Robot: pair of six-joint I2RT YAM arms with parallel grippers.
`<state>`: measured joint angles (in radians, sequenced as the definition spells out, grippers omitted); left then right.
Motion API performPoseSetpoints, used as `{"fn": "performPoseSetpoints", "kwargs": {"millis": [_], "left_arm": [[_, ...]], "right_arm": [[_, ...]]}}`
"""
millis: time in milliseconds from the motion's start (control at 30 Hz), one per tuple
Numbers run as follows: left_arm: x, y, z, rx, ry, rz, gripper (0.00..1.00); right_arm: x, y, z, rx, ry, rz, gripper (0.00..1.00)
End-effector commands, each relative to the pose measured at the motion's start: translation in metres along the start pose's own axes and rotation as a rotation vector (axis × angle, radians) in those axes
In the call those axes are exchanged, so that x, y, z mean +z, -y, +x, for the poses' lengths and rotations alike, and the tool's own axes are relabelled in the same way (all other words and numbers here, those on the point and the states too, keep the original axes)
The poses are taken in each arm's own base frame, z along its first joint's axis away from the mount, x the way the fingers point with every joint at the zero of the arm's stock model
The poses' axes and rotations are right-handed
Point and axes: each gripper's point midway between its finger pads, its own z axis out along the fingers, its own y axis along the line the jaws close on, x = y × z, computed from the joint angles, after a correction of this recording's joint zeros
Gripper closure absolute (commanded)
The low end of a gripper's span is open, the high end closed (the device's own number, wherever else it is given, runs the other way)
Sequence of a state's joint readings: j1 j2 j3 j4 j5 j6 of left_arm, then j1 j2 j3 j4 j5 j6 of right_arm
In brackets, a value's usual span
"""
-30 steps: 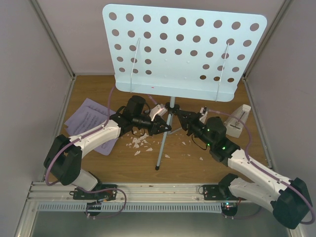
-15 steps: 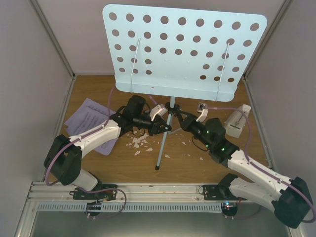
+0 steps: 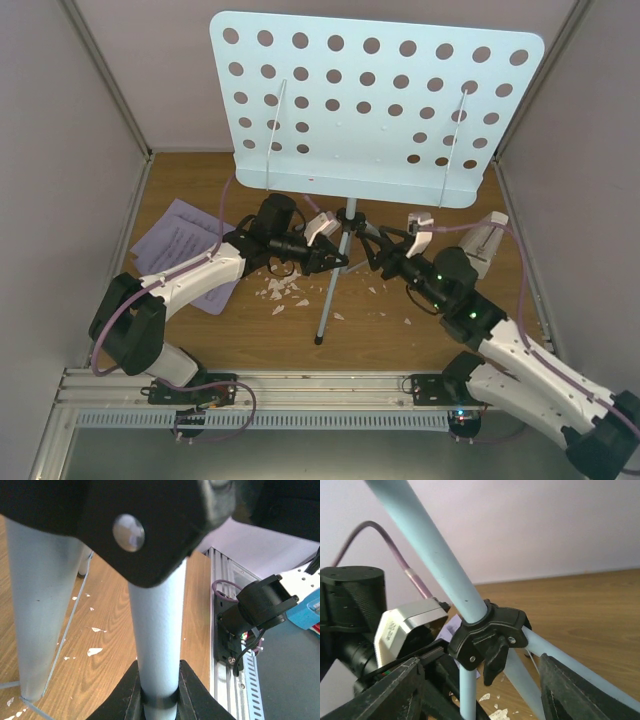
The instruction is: Pack up the instrument practice props
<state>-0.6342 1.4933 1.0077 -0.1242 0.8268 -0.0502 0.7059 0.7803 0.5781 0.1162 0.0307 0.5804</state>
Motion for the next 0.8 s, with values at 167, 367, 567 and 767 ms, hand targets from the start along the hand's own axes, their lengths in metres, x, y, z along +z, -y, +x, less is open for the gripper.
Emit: {"fn": "performPoseSetpoints", "kwargs": {"millis": [167, 367, 567, 767], "left_arm": [[0.006, -0.008, 0.007, 0.025, -0.023, -0.028, 0.79], [0.002, -0.009, 0.003, 0.047, -0.002, -0.057, 0.61], [-0.004, -0.003, -0.004, 0.077, 0.027, -0.064, 0.45], [-0.003, 0.000, -0.004, 0.080, 0.029, -0.049, 0.53]], "right_arm": [[-0.036, 0.021, -0.005, 0.013, 0.056, -0.093, 0.31], [-0.024, 0.019, -0.031, -0.002, 0.002, -0.304, 0.30], [-0.001, -0.008, -0.068, -0.104, 0.018, -0.507, 0.31], [0.021, -0.040, -0.078, -0.175, -0.007, -0.674, 0.40]]}}
